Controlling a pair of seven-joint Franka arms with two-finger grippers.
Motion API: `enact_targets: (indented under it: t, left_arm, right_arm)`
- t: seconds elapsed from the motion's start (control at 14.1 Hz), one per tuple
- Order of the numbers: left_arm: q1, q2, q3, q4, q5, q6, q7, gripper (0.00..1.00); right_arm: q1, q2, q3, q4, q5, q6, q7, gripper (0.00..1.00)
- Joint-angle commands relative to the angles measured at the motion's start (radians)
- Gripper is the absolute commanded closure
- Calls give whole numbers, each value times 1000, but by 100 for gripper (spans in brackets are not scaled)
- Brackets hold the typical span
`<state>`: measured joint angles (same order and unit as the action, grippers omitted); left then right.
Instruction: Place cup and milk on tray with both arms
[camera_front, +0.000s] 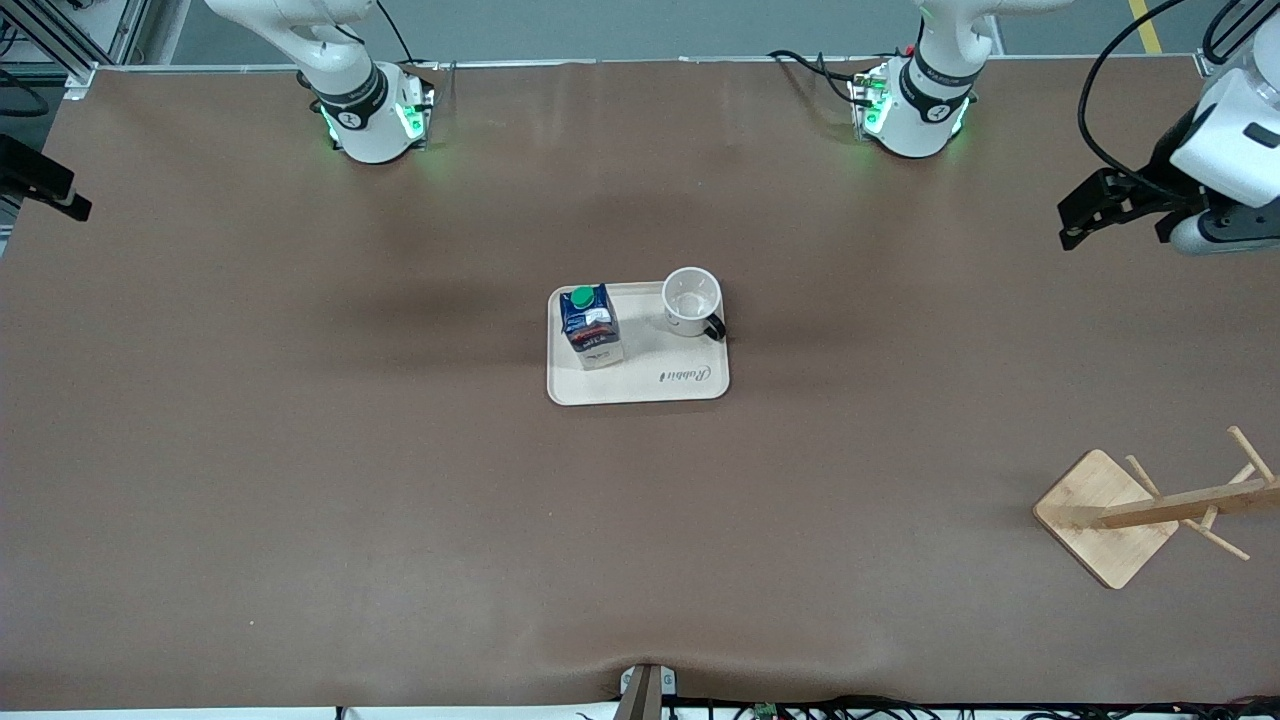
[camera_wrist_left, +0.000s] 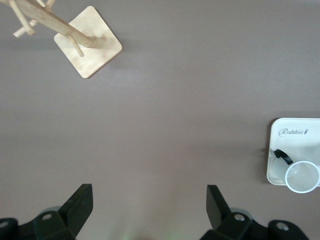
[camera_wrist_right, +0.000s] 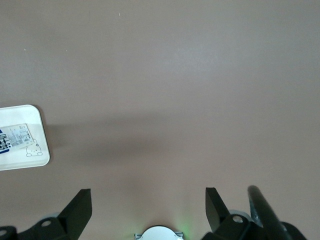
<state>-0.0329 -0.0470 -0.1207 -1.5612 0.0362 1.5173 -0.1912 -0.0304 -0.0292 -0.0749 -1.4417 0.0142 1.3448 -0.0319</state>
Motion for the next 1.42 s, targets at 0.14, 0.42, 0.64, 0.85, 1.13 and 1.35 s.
enact_targets:
  t: [0.14,0.42,0.64,0.85,1.13,1.35]
  left_arm:
    - [10,1,-13,0,-19,3,4,0]
    - [16,7,-5,7,-25,0,9,0]
    - [15,12,-4,12,-24,0,-2,0]
    - [39,16,3,13,-21,0,2,0]
    - [48,18,1,13,-12,0,9,0]
    - [50,16,1,15,-5,0,7,0]
  right_arm:
    - [-5,-1,12,26,-28,-10,-2,0]
    - [-5,-3,10,23,-26,-9,1,0]
    - [-8,-5,12,21,-26,7,1,0]
    - [-14,-5,9,14,-26,2,3,0]
    - [-14,-5,7,14,-26,5,3,0]
    - [-14,-5,7,12,-25,7,3,0]
